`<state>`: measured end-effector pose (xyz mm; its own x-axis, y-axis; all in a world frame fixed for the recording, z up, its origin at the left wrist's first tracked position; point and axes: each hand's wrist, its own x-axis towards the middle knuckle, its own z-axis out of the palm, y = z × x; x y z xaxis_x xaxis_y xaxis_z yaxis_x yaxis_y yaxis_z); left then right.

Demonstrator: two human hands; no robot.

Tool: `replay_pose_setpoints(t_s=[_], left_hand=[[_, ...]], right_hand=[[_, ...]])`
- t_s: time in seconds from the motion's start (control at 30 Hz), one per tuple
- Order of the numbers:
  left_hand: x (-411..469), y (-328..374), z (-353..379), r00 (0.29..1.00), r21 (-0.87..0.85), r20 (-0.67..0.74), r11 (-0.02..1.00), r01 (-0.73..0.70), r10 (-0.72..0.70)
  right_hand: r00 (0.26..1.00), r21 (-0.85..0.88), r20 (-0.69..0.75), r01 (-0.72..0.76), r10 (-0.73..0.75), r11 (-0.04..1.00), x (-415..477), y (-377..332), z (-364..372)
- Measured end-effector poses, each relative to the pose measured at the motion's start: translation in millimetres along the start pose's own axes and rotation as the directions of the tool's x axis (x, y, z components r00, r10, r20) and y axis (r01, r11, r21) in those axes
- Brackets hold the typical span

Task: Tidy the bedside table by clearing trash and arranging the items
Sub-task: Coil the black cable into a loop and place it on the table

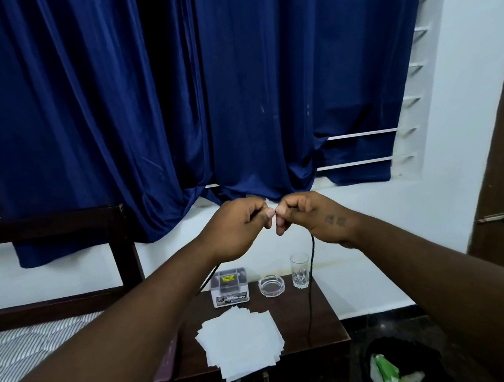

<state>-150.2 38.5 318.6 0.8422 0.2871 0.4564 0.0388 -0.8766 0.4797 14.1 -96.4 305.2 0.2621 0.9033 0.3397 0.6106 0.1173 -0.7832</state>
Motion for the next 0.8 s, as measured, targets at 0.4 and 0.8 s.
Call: replay_pose_setpoints(t_s=[0.4,0.8], left_hand=[[1,-8,2,0.999,-0.061,-0.032,0.998,-0.003,0.002],[0,-10,1,0.999,-0.044,-0.049,0.999,-0.001,-0.001]], right_hand=[[1.000,0.033,-0.020,0.005,-0.004,0.999,4,-3,1],[1.000,-0.001,-0.030,-0.003,0.003,1.000,6,-3,1]])
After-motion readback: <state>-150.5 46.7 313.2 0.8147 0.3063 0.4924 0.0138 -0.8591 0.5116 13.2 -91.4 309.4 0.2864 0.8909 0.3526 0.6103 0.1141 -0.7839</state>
